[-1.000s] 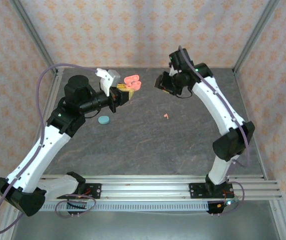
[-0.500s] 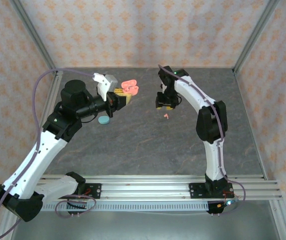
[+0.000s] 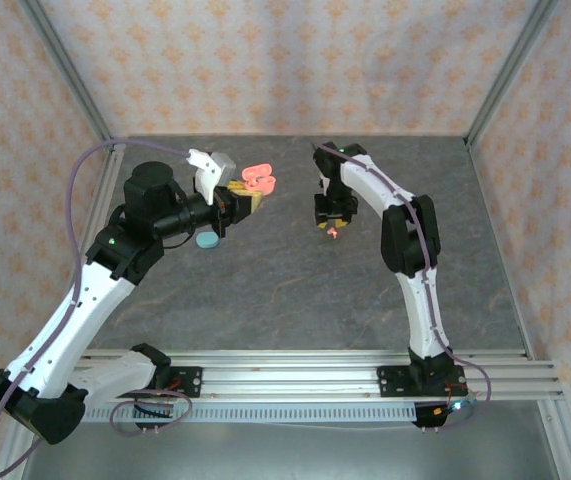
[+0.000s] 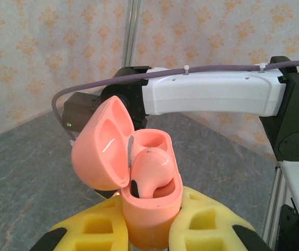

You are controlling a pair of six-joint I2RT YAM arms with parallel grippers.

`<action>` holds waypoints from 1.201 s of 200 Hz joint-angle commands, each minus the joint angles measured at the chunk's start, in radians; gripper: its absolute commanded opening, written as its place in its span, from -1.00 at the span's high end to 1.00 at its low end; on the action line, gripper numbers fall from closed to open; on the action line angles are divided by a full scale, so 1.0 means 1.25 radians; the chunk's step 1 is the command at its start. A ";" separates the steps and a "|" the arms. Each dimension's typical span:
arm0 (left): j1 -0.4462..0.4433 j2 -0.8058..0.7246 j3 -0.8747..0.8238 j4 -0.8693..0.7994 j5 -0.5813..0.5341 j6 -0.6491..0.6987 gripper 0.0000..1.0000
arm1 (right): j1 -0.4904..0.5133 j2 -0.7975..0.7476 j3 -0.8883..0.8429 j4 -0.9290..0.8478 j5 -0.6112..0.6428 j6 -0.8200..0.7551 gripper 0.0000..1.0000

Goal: Insert wireless bluetooth earbuds into charging case

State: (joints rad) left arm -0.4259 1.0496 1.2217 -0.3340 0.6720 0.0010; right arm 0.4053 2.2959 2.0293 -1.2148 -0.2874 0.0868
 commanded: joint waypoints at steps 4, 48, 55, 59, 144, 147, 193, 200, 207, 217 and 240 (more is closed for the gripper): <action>-0.006 -0.006 0.001 -0.007 -0.010 0.015 1.00 | -0.013 0.010 0.024 -0.036 0.047 -0.021 0.20; -0.006 -0.007 -0.002 -0.007 -0.015 0.010 1.00 | -0.013 0.029 0.024 -0.043 0.041 -0.043 0.21; -0.006 -0.008 -0.002 -0.008 -0.015 0.010 1.00 | -0.013 0.033 0.025 -0.045 0.042 -0.046 0.21; -0.006 -0.008 -0.002 -0.008 -0.015 0.009 1.00 | -0.013 0.035 0.024 -0.045 0.042 -0.047 0.21; -0.005 -0.010 0.002 -0.037 -0.012 0.009 1.00 | -0.013 0.064 0.043 -0.048 0.031 -0.058 0.21; -0.006 -0.010 0.002 -0.038 -0.012 0.010 1.00 | -0.013 0.065 0.043 -0.048 0.029 -0.057 0.22; -0.006 -0.014 0.004 -0.050 -0.011 0.013 1.00 | -0.013 0.073 0.041 -0.046 0.003 -0.057 0.23; -0.006 -0.016 0.003 -0.051 -0.011 0.013 1.00 | -0.013 0.073 0.039 -0.045 -0.001 -0.057 0.23; -0.006 -0.016 0.003 -0.052 -0.012 0.013 1.00 | -0.013 0.074 0.038 -0.044 -0.008 -0.057 0.24; -0.006 -0.019 0.003 -0.055 -0.012 0.013 1.00 | -0.013 0.075 0.037 -0.043 -0.014 -0.057 0.24; -0.006 -0.021 0.002 -0.058 -0.014 0.012 1.00 | -0.013 0.079 0.036 -0.038 -0.021 -0.054 0.28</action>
State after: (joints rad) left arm -0.4259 1.0492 1.2217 -0.4046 0.6682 0.0010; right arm 0.3897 2.3676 2.0594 -1.2419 -0.3004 0.0277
